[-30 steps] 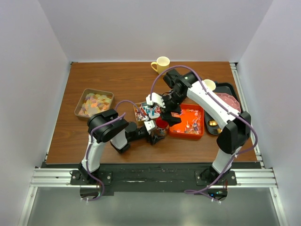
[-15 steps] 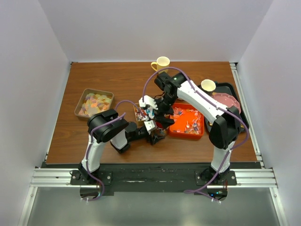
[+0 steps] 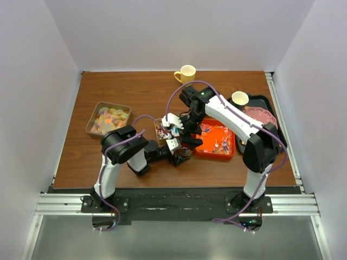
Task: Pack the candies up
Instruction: Screw the bottle lid onto the packing bottle.
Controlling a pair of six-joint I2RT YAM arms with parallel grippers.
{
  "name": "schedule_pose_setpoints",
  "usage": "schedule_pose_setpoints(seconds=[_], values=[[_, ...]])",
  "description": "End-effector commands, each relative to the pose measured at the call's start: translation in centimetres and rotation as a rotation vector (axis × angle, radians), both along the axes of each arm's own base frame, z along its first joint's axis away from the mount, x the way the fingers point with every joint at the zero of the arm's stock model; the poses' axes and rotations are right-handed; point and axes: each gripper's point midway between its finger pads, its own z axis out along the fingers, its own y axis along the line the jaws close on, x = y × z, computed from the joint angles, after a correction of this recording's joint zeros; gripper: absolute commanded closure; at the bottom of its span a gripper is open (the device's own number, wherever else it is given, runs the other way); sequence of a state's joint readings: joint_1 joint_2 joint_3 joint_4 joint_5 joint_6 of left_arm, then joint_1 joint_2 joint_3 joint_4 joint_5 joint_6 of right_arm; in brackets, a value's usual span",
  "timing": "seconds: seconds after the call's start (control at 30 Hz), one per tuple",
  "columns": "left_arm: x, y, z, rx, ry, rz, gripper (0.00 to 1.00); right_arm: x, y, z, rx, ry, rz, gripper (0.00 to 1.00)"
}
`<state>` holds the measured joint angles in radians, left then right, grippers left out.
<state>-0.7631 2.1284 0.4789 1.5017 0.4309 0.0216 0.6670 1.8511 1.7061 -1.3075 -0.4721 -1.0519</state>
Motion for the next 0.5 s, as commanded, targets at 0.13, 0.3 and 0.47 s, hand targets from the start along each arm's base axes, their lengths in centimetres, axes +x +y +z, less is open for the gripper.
schedule_pose_setpoints(seconds=[0.13, 0.3, 0.47], values=[[0.6, 2.2, -4.7, 0.126, 0.095, 0.093, 1.00, -4.9, -5.4, 1.8, -0.139, 0.099, -0.003, 0.09], [0.6, 2.2, -4.8, 0.125, 0.103, 0.090, 1.00, -4.8, -6.7, 2.8, -0.141, 0.108, -0.035, 0.09], [0.5, 2.1, -4.8, 0.122, 0.107, 0.081, 1.00, -2.4, -6.0, 3.3, -0.116, 0.050, -0.071, 0.09]])
